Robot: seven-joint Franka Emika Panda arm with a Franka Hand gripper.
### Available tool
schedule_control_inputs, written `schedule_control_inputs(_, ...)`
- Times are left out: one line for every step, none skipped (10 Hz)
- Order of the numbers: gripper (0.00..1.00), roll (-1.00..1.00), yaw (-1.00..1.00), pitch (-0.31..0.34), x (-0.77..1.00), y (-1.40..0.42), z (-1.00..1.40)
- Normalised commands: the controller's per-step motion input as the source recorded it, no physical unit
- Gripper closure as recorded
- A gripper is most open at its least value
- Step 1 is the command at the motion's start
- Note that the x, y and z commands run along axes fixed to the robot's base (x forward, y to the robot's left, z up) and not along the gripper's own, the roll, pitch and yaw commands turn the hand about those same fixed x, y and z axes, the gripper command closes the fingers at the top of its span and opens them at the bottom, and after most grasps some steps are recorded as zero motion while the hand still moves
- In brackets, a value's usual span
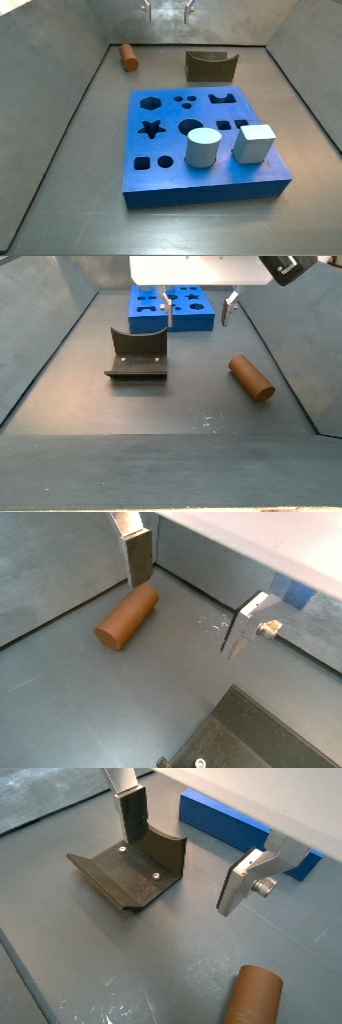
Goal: Pick up the round object. Move up. Place the round object on the fixture. Regrasp the round object. Move to above the board. Insert the round object.
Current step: Pick up the round object.
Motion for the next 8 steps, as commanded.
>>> schedule_control_inputs(0.0,0.03,0.0,0.0,0.0,0.0,-0.03)
schedule_control_inputs(0.0,0.0,0.17,-0.257,-0.25,-0.01,-0.41)
schedule_control_inputs(0.0,0.36,0.49,0.0,-0.55,-0.44,-1.0)
schedule_control_inputs(0.0,0.27,0.51,0.043,-0.52,-0.36,-1.0)
schedule_control_inputs(0.0,0.13,0.41,0.0,-0.79,-0.17,-1.0)
schedule_control_inputs(0.0,0.03,0.35,-0.109,-0.9,0.11,-1.0)
schedule_control_inputs(0.0,0.0,0.14,-0.343,-0.69,0.66,-1.0)
schedule_control_inputs(0.0,0.27,0.01,-0.34,-0.43,0.61,-0.83)
